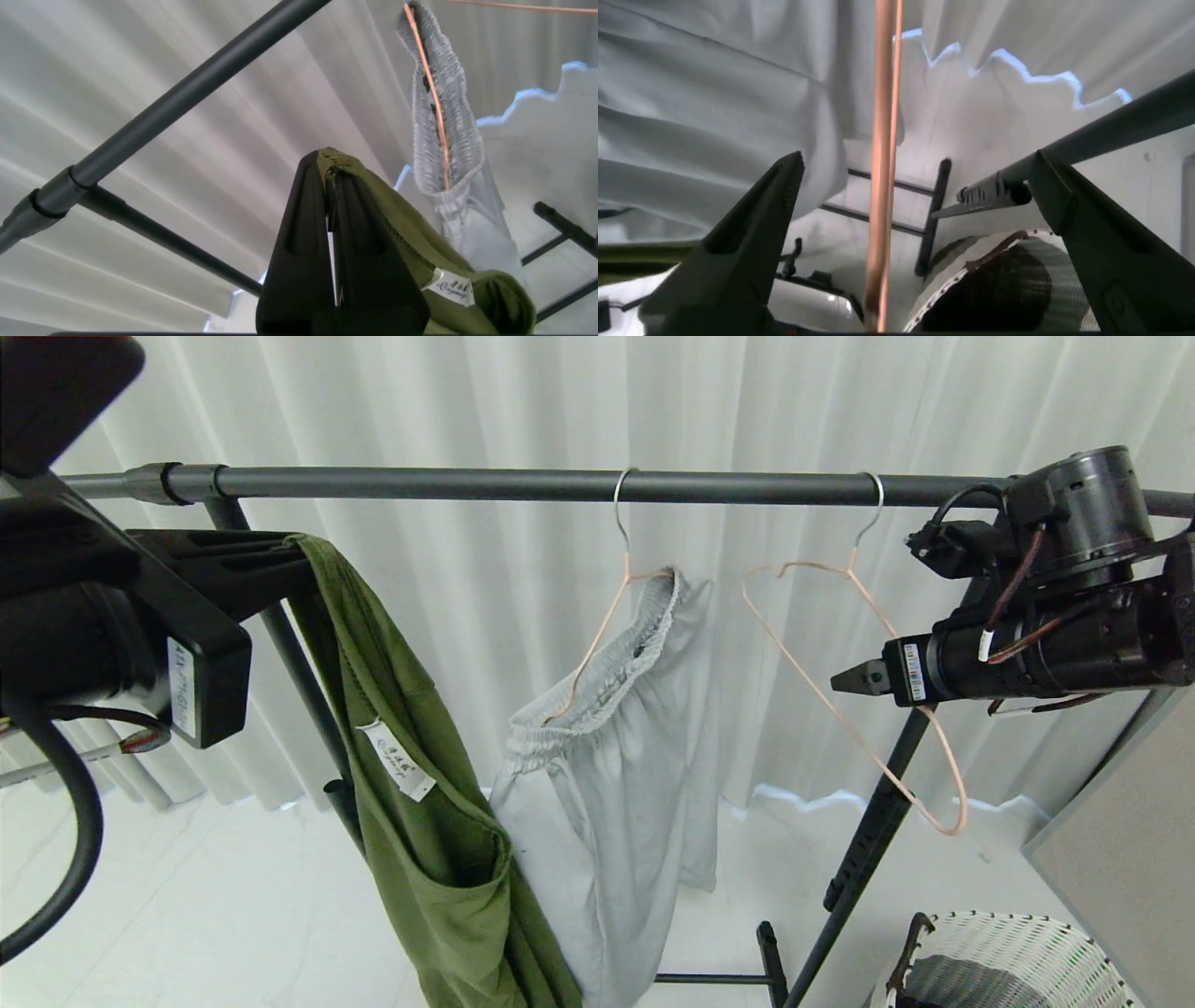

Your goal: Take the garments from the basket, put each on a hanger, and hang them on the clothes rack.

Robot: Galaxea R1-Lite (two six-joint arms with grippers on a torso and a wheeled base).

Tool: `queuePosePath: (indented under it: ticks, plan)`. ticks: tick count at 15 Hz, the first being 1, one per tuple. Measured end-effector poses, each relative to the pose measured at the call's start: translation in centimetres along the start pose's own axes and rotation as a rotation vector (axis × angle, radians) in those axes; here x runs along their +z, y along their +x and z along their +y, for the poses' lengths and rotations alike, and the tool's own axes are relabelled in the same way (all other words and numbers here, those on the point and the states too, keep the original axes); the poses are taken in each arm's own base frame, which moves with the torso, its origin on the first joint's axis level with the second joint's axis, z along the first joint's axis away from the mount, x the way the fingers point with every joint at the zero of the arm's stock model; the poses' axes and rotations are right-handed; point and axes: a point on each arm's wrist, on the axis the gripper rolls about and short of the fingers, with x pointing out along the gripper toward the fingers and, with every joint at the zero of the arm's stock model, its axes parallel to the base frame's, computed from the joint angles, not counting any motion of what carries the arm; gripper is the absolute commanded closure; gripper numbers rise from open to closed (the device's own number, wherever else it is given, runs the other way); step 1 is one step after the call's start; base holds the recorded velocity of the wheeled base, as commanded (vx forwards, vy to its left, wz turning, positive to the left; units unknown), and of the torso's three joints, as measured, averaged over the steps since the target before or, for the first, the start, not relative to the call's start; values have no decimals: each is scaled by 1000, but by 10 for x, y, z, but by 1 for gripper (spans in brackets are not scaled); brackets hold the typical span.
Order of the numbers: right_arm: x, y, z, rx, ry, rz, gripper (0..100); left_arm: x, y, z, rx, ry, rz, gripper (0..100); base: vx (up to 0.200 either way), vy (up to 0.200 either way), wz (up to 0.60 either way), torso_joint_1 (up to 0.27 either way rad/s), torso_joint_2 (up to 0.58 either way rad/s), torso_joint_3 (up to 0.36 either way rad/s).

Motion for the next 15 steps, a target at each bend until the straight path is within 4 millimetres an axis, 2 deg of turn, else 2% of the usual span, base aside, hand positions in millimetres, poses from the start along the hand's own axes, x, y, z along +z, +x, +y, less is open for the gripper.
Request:
queuePosePath:
  ticks: [10, 15]
  plan:
    - [1, -6, -2, -26, 9, -15, 100, 0, -1, 1, 2, -2, -3, 100, 0, 0, 0, 0, 0, 0]
    - [5, -35, -4, -18, 16, -82, 100, 1, -2, 2, 5, -4, -7, 100, 0, 0, 0, 0, 0, 0]
